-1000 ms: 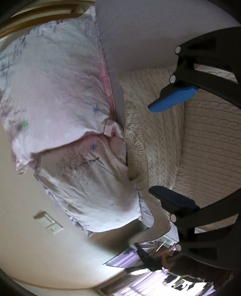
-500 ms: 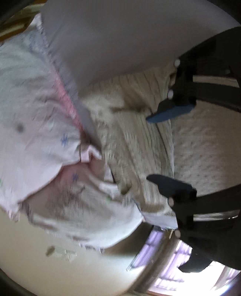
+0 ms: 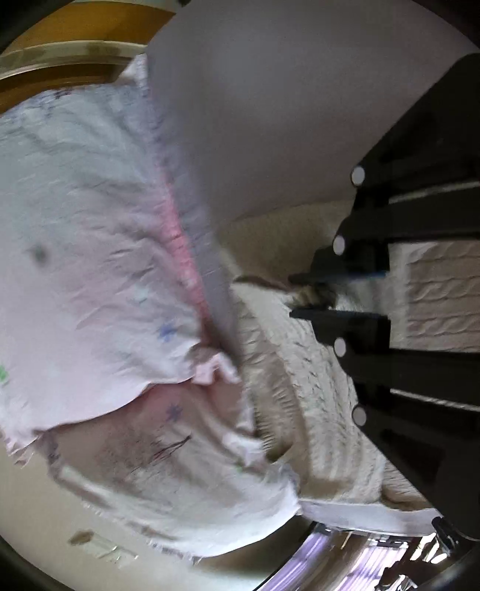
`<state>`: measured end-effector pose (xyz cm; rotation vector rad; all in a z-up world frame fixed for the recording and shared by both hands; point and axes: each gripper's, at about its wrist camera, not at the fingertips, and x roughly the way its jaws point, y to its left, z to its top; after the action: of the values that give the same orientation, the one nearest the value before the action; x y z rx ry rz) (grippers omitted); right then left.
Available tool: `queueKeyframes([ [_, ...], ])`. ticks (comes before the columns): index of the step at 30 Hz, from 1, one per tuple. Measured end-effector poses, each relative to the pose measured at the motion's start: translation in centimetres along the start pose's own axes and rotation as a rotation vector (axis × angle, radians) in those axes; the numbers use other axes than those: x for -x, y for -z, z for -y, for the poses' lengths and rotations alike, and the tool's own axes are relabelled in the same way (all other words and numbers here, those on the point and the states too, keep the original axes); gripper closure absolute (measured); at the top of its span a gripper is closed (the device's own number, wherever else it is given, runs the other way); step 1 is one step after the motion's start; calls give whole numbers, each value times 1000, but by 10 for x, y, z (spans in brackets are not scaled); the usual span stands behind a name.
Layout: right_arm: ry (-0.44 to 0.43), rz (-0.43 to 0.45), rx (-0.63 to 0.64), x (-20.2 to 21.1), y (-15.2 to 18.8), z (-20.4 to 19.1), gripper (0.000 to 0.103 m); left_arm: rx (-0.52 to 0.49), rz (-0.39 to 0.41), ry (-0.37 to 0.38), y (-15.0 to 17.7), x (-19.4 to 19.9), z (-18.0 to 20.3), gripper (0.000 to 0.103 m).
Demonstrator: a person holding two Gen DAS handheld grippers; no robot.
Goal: Fold small clothes
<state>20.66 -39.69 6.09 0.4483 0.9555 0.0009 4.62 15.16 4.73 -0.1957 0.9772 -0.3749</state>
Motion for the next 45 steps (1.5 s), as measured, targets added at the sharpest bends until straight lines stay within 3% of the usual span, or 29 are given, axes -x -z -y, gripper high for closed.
queueKeyframes([
  [1, -11, -8, 13, 8, 5, 2, 46, 6, -7, 10, 3, -1, -2, 65],
  [3, -45, 13, 50, 35, 25, 5, 28, 36, -25, 47, 15, -1, -5, 64],
  [7, -70, -22, 67, 77, 71, 17, 28, 64, -53, 72, 34, 0, -7, 64],
  [14, -122, -93, -18, 123, 147, 60, 31, 27, -62, 41, 63, 12, 7, 64],
  [20, -256, -137, 10, 127, 199, 55, 50, -15, -43, -13, 81, 18, 24, 67],
  [23, -340, -177, 27, 123, 213, 54, 87, -6, -43, -11, 87, 18, 26, 91],
  [24, -393, -200, 10, 121, 216, 56, 94, 3, -42, 2, 88, 18, 26, 93],
  [25, -430, -194, -5, 122, 216, 57, 95, 9, -44, 16, 87, 18, 25, 93],
  [30, -612, -48, -50, 149, 190, 55, 96, 28, -29, 138, 75, 21, 25, 94],
  [36, -720, 109, -99, 157, 122, 53, 96, 86, 113, 239, 13, 38, 8, 95],
  [41, -675, 195, -191, 105, 28, 45, 96, 141, 259, 186, -93, 12, -7, 95],
  [43, -615, 210, -271, 66, -5, 45, 96, 185, 300, 121, -138, -19, -13, 95],
  [45, -494, 196, -325, 23, -27, 43, 95, 245, 299, 47, -179, -64, -23, 94],
])
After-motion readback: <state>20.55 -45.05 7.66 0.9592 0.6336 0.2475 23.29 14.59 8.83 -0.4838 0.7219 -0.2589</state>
